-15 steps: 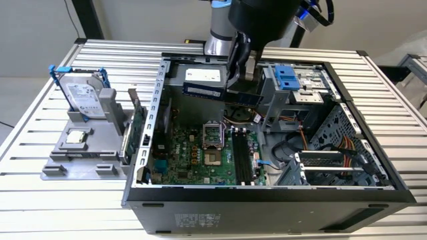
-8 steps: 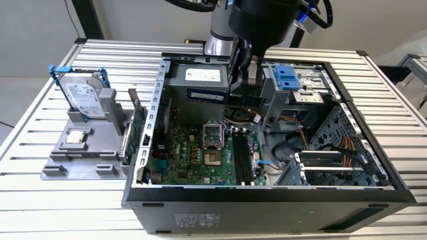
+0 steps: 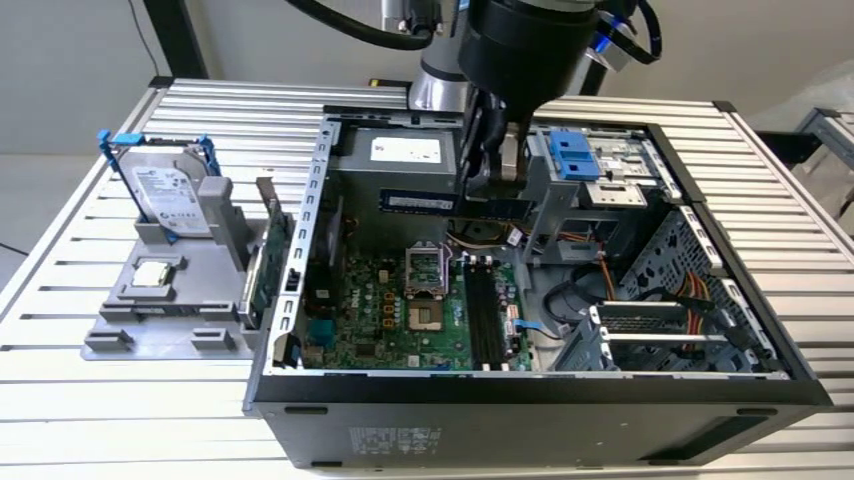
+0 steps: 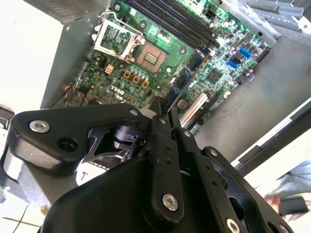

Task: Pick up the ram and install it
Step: 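Pick up the ram and move it above insertion slot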

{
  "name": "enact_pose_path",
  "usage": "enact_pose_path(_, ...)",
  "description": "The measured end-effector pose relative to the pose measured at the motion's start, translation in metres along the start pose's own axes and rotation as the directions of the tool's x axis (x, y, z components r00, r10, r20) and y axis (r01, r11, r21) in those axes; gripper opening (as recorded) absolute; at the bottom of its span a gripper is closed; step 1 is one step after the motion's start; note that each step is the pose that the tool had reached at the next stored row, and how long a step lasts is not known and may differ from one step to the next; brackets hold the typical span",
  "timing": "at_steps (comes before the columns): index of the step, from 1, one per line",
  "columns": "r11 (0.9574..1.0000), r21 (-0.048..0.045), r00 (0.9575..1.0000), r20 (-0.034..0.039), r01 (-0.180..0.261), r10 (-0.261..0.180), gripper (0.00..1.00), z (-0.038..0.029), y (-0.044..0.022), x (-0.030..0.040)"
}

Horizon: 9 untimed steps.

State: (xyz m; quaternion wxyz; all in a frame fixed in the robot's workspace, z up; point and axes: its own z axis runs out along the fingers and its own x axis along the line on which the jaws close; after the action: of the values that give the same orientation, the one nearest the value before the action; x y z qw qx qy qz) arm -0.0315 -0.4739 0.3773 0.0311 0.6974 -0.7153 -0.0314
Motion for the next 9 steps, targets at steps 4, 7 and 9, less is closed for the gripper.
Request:
enact_pose_path(4,1.0000,0.0035,1.0000,-0.0006,0.007,-0.007,0.00,0.0020,-0.0001,0.0000)
enact_pose_path(7,1.0000,0.0037,1.0000,-0.0007,0.009,-0.009,0.00,0.0024,-0.0002,0.0000)
enact_pose_path(9,1.0000,0.0037,1.0000,-0.0007,0.009,-0.009,0.00,0.0026,-0.0002,0.0000)
